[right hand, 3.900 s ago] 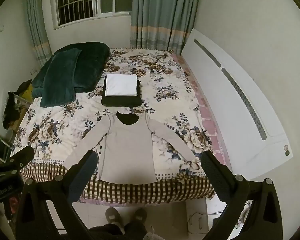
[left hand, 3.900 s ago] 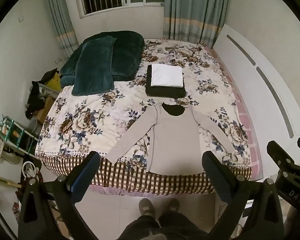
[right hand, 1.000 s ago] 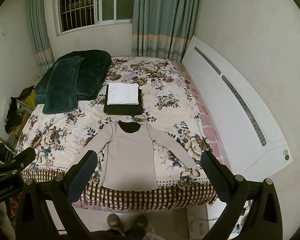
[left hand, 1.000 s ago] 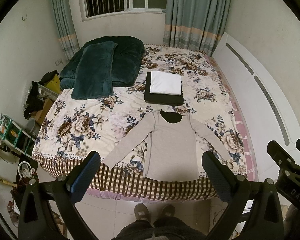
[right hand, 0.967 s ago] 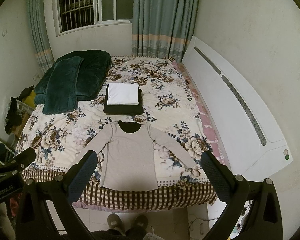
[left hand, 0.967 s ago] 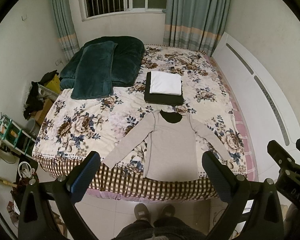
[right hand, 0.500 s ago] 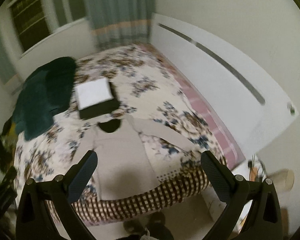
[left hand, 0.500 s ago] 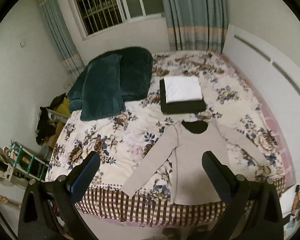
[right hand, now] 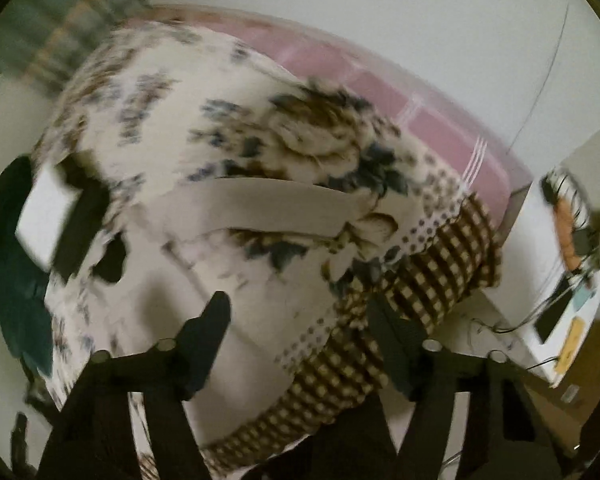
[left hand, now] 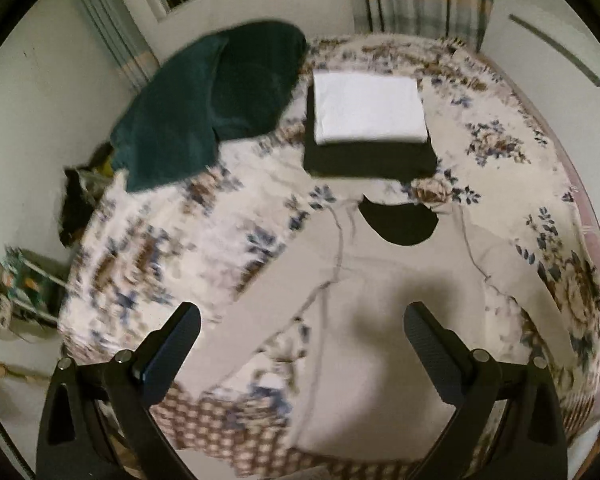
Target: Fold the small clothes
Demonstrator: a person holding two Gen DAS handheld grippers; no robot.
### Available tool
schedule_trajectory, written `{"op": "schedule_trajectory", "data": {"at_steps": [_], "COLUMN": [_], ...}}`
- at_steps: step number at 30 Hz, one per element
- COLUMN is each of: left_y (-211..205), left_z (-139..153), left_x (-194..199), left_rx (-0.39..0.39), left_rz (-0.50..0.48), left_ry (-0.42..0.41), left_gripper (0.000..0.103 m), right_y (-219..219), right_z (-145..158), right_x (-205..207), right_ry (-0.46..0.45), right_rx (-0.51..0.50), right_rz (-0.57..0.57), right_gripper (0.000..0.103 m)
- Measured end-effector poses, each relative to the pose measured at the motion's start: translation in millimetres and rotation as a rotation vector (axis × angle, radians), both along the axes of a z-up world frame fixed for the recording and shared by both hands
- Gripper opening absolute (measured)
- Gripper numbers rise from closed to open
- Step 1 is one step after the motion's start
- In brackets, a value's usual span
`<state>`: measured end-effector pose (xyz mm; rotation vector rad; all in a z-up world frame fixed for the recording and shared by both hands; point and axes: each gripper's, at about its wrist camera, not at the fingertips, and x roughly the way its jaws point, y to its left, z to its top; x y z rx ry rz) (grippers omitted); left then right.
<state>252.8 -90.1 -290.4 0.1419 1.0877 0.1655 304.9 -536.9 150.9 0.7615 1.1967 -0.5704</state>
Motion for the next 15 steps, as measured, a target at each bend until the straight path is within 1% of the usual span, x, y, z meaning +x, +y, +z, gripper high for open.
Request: {"op": "schedule_trajectory", "data": {"at_steps": [2,3,5,6,7,8,9,11,13,14,15], "left_y": [-12,-15,-24,-27,-30,-32,-34,-40,-45,-45,-47], "left_z": [-43,-57,-97,-111,-133,-148,-160,-191,-211,-221,-226], "left_x": [16,22,33,36,42,46,50,60,68,71,74], "left_rx": [-0.012,-0.006,0.007,0.014,0.021,0.019,0.015,0.031,0.045,0.046,0.043], "left_rz": [0.006,0.007,0.011,0.011,0.014,0.015,0.013,0.001,-0.01,-0.013,-0.014], "left_ry": [0.044,0.057,0.075,0.084,0.104,0.117,0.128,0.161,0.179,0.19,0.197], "left_gripper": [0.103,0.103,0.103,0.103,0.103,0.103,0.103,0.103,0.103,0.103,0.103], "right_y": [-28,-43,-67,-80,-84,-93,-96,-105,-108,-106,-104], "right_z": [-53,-80,-133,-162,-180,-205,-221,-259,-289,-296,-300], "right_x": [10,14,23,26,29,32,33,38,45,48,52], "right_ry": [0.025,0.034,0.053,0.062,0.065,0.076,0.085,0.078,0.052,0.042,0.034], "right_rx": [0.042,0.068,0.122,0.152,0.176,0.197,0.212,0.239,0.276,0.278,0.257], "right_rz": [-0.051,-0.081,-0.149,-0.19,-0.215,-0.247,-0.27,-0.312,-0.329,-0.326,-0.316], "right_gripper": [0.071,0.071,0.071,0.071,0.071,0.071,0.071,0.071,0.071,0.068,0.053]}}
